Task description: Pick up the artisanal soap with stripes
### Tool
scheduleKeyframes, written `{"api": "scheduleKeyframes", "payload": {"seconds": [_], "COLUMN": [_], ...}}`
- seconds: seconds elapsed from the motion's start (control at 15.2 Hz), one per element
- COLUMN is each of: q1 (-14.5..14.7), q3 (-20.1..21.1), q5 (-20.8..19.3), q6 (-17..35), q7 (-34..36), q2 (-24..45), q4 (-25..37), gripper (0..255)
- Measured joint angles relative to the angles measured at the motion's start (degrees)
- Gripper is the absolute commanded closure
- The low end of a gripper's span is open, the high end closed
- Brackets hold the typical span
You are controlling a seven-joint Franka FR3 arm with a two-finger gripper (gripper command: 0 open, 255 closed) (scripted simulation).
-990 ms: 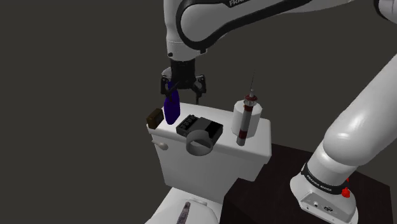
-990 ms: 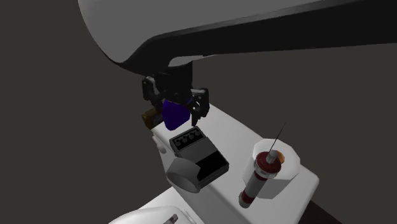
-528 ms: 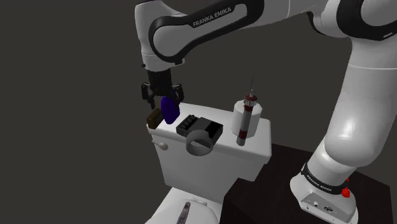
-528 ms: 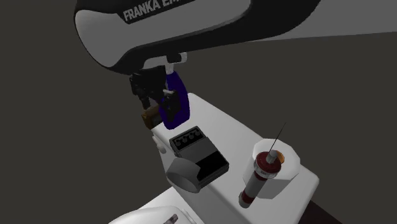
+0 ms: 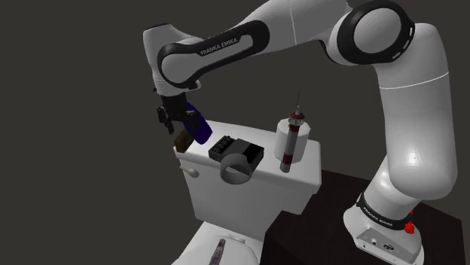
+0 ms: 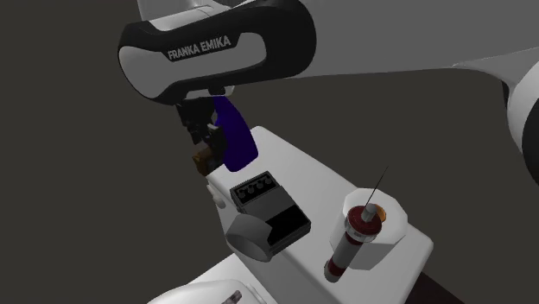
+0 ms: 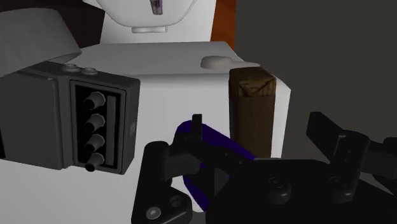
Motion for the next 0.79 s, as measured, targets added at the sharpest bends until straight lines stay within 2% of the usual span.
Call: {"api": "scheduleKeyframes", "payload": {"seconds": [0.4,0.46,0.79], "q1": [0.2,0.2,0.2], "q3": [-0.5,-0.5,-0.3], "q5": [-0.8,-0.8,-0.7], "q6": [3.3,3.4,3.6], "q7": [0.7,0.8,0.8], "q2": [1.4,1.5,1.3], "q4": [-2.1,-2.1,-2.3], "gripper": [0,255,255]}}
